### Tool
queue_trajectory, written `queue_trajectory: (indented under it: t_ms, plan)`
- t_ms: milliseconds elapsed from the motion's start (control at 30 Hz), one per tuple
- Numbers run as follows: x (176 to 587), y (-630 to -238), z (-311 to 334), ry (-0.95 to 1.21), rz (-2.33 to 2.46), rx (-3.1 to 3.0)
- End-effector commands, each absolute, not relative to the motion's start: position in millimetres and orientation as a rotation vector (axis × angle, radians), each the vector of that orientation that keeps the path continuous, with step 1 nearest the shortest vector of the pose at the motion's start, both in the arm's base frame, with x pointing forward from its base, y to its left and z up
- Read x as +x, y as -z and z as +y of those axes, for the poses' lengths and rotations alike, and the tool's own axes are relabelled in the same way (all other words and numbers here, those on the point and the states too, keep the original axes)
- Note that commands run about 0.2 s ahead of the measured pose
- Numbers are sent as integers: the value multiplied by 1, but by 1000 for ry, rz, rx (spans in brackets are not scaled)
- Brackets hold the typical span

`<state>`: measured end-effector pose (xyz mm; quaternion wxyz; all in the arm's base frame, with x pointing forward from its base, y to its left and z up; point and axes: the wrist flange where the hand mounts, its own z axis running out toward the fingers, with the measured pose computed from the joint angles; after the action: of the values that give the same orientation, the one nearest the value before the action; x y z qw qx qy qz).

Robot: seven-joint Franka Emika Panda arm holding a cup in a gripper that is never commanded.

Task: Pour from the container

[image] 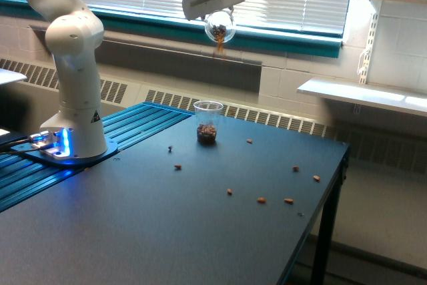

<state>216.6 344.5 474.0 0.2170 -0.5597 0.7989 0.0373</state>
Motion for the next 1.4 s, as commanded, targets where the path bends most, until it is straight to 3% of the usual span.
queue_trajectory:
  t_ms: [33,1400]
  plan:
    - [217,-481,348,-106,2185,-1556]
    - [216,-500,361,-111,2145,-1524]
